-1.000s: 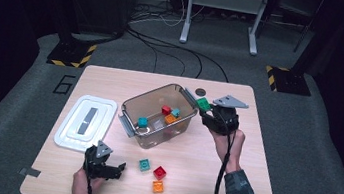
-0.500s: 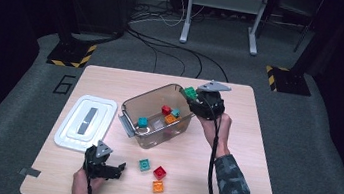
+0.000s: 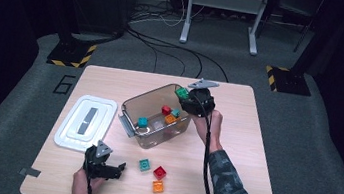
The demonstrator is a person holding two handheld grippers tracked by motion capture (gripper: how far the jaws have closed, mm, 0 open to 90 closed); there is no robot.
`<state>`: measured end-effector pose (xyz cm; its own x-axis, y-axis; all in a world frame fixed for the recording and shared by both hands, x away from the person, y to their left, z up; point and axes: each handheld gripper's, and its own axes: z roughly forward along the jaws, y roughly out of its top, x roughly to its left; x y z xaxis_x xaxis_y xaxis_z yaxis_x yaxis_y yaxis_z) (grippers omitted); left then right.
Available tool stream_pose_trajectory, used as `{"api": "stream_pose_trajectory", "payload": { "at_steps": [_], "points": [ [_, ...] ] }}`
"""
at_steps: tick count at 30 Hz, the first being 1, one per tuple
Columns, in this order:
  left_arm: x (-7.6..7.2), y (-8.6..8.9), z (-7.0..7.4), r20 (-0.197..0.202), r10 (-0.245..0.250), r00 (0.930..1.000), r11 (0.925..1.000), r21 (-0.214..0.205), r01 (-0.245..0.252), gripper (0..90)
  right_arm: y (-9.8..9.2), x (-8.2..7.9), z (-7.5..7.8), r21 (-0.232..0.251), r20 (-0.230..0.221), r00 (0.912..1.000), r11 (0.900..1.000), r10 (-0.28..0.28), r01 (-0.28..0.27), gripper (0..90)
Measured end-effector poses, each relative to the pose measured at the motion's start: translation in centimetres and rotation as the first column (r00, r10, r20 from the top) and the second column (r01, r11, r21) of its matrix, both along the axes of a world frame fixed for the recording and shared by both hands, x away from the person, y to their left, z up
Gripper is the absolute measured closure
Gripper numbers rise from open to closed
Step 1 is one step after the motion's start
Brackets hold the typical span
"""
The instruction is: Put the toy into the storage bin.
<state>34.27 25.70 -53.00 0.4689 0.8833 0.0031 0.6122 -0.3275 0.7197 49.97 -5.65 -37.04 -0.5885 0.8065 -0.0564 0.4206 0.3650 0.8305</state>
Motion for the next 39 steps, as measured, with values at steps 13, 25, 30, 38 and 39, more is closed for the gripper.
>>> {"api": "stream_pose_trajectory", "payload": {
  "at_steps": [13, 25, 30, 38, 39],
  "points": [
    [-0.1, -0.1, 0.0, 0.007, 0.009, 0.9999, 1.0000, -0.001, -0.009, 3.8, -2.0, -2.7, 0.0, 0.047, -0.007, 0.9999, 0.9989, 0.008, -0.008, 12.2],
    [-0.1, -0.1, 0.0, 0.007, 0.010, 0.9999, 0.9999, 0.000, -0.010, 3.8, -3.4, -7.1, -2.3, 0.073, -0.024, 0.9984, 0.9961, 0.052, -0.050, 3.5],
    [-0.1, -0.1, 0.0, 0.009, 0.010, 0.9999, 0.9999, -0.002, -0.010, 3.8, -3.2, -8.8, -4.0, 0.056, -0.052, 0.9965, 0.9964, 0.066, -0.063, 2.6],
    [-0.1, -0.1, 0.0, 0.010, 0.009, 0.9999, 1.0000, -0.001, -0.009, 3.8, -2.9, -10.8, -6.8, 0.055, -0.115, 0.9905, 0.9961, 0.075, -0.069, 0.0],
    [0.0, -0.1, 0.0, 0.009, 0.010, 0.9999, 0.9999, -0.002, -0.010, 3.8, -2.8, -11.0, -7.1, 0.052, -0.123, 0.9895, 0.9961, 0.077, -0.071, 0.0]
  ]
}}
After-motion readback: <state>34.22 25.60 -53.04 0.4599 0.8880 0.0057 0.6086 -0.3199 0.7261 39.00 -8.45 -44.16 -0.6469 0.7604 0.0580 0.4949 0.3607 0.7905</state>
